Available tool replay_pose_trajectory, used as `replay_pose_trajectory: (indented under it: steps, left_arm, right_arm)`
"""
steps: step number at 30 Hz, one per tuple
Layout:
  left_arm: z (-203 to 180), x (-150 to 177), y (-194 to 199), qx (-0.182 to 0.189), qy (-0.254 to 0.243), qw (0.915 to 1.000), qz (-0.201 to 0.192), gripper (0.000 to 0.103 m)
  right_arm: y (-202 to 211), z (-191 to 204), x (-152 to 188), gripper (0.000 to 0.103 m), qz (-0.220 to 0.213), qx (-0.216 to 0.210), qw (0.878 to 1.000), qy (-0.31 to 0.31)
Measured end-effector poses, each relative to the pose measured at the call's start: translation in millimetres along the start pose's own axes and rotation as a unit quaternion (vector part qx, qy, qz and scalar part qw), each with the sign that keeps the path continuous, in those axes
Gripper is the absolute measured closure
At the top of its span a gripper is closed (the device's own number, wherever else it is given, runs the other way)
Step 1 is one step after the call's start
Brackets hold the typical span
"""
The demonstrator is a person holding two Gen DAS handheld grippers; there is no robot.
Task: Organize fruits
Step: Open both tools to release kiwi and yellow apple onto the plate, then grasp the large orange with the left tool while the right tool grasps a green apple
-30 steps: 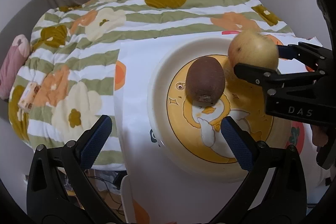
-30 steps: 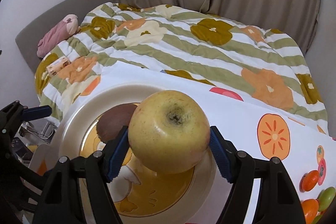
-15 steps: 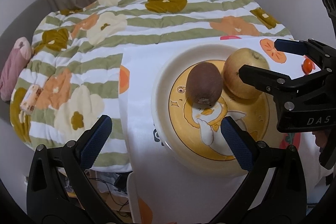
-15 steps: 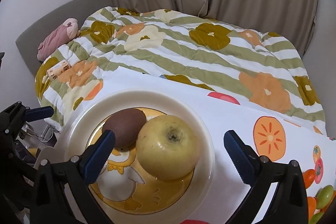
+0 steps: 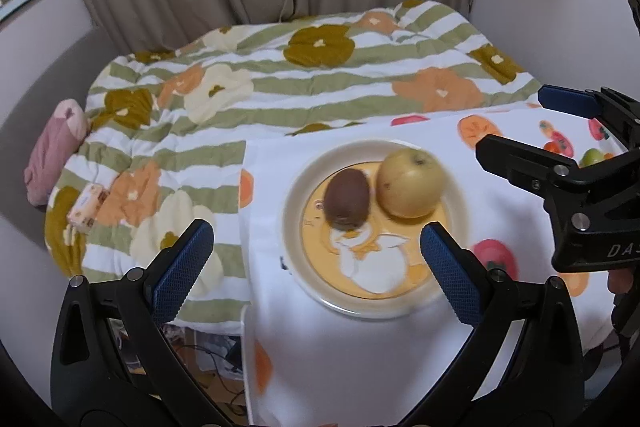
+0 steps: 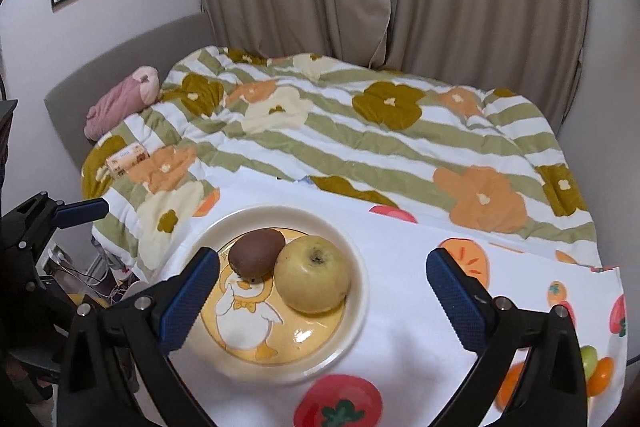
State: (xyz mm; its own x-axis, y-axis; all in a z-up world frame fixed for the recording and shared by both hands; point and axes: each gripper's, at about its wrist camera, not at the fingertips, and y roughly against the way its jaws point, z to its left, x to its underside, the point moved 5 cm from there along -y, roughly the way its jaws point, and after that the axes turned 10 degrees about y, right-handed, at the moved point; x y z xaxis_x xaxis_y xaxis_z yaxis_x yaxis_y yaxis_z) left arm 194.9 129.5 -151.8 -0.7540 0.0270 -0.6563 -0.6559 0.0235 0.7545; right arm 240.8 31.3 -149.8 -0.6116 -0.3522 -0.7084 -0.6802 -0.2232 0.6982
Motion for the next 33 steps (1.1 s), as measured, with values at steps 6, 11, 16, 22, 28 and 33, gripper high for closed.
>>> replay_pose_trajectory:
  steps: [6,11,16,22,28,33]
  left_arm:
    - [-46,5,36,-0.008,-0.005,0.9998,-0.015,0.0]
    - [-93,15,55,0.002,-0.006,0.9998,-0.021,0.0]
    - [-142,25,64,0.019,-0.02,0.9993,-0.025,0.0]
    - [-198,42,57,0.05,-0.051,0.9974,-0.014,0.0]
    - [-248,56,26,0.068,-0.087,0.9939,-0.004,0.0]
    - [-284,66,-7,0.097,-0.132,0.9865,-0.001,0.0]
  right_arm:
    - [59,-25,18,0.0,-0.014,0.015,1.0,0.009]
    - [104,-55,48,0.0,-0.012,0.04,0.999,0.022]
    - [134,-90,82,0.0,-0.001,0.05,0.999,0.001]
    - [157,-144,123,0.0,0.016,0.074,0.996,-0.044]
    - [154,-181,162,0.0,0.038,0.096,0.993,-0.05]
    - [139,-206,196,0.0,0.05,0.078,0.994,-0.058]
